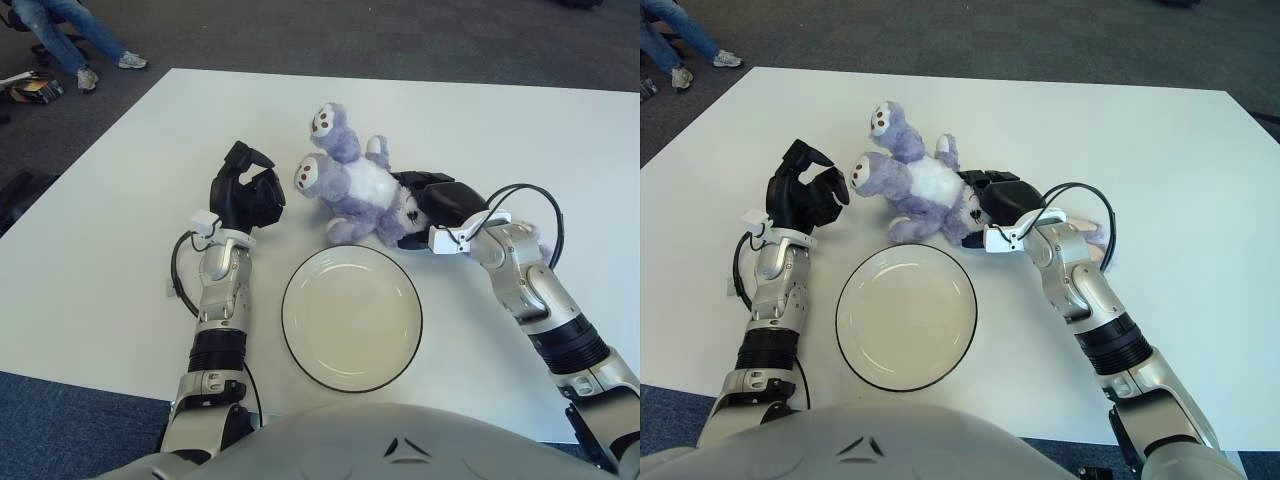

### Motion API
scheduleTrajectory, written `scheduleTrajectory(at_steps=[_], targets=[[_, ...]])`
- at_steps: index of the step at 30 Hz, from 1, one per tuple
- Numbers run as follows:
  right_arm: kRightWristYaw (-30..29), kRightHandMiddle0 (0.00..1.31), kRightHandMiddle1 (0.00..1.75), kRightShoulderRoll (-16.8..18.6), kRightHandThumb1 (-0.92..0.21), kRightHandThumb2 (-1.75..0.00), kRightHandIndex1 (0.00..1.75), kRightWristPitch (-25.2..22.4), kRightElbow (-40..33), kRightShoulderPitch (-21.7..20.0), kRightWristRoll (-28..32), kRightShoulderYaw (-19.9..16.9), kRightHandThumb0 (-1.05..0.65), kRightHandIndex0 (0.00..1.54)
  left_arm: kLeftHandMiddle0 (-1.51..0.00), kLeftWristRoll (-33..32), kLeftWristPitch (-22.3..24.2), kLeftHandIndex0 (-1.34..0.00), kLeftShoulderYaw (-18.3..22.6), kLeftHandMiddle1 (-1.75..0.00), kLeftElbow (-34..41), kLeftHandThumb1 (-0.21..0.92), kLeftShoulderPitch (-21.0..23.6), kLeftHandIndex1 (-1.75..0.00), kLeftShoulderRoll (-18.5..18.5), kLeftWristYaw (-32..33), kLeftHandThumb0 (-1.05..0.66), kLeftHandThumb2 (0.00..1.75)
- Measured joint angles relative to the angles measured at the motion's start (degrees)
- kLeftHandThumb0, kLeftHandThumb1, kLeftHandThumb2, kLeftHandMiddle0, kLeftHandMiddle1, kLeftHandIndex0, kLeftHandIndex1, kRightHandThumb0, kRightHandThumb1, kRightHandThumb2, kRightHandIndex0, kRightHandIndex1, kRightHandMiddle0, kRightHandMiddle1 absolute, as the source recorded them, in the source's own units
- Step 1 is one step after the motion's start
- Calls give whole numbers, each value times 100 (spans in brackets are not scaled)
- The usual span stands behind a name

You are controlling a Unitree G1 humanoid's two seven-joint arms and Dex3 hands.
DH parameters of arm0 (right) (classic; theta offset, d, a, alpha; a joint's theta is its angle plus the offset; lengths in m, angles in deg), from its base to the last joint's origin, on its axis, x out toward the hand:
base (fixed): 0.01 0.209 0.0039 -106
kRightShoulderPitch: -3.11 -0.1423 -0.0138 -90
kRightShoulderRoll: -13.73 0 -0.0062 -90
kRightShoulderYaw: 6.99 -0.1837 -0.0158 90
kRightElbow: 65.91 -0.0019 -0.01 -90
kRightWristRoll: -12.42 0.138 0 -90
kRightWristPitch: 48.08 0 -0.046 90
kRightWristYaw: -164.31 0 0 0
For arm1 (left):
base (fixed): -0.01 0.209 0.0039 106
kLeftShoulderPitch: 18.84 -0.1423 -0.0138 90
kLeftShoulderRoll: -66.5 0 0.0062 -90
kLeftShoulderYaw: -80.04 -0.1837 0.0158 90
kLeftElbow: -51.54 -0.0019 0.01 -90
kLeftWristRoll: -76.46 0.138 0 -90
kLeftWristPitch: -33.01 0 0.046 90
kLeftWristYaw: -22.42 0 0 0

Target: Put the doll into the plate.

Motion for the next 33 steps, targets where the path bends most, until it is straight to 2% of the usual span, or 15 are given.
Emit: scheduleTrajectory(at_steps=[1, 4, 5, 8, 11, 15, 20, 31, 32, 33], targets=[[-40, 0, 44, 7, -46, -78, 41, -18, 10, 0, -46, 17, -60, 10, -112, 1, 0, -55, 0, -175, 5, 38, -2, -175, -1, 1, -46, 123], [-167, 0, 57, 34, -39, -89, 78, -30, 60, 3, -179, 50, -49, 3, -112, 4, 0, -55, -1, -175, 20, 39, -9, -175, -7, 4, -46, 123], [-193, 0, 68, 38, -33, -98, 100, -37, 69, 4, -208, 58, -37, 2, -112, 6, 0, -55, -2, -175, 24, 39, -12, -175, -11, 5, -46, 123], [-316, 0, 85, 73, -25, -113, 131, -84, 113, 10, -278, 73, -19, 1, -112, 11, 0, -55, -5, -175, 37, 39, -17, -175, -18, 8, -45, 123], [-436, 0, 98, 141, -20, -124, 150, -183, 140, 28, -372, 78, -3, 0, -112, 16, 1, -55, -6, -175, 46, 39, -20, -175, -23, 15, -45, 123], [-613, 0, 108, 317, -17, -131, 163, -439, 152, 80, -481, 75, 8, 0, -112, 20, 6, -55, -8, -175, 57, 39, -24, -175, -27, 40, -45, 122], [-810, 0, 119, 515, -16, -134, 172, -681, 147, 167, -568, 66, 12, 0, -112, 20, 12, -55, -9, -175, 61, 39, -25, -175, -33, 59, -45, 122], [-965, 0, 156, 616, -19, -138, 175, -813, 147, 210, -654, 74, 17, 7, -113, 22, 12, -54, -24, -175, 66, 40, -26, -175, -42, 60, -45, 121], [-965, 1, 160, 616, -32, -125, 175, -817, 147, 210, -669, 77, 26, 19, -113, 22, 12, -54, -25, -175, 67, 40, -26, -175, -43, 60, -45, 121], [-965, 1, 161, 616, -37, -120, 175, -821, 147, 210, -682, 79, 28, 24, -113, 22, 12, -54, -26, -175, 68, 40, -26, -175, -45, 60, -45, 121]])
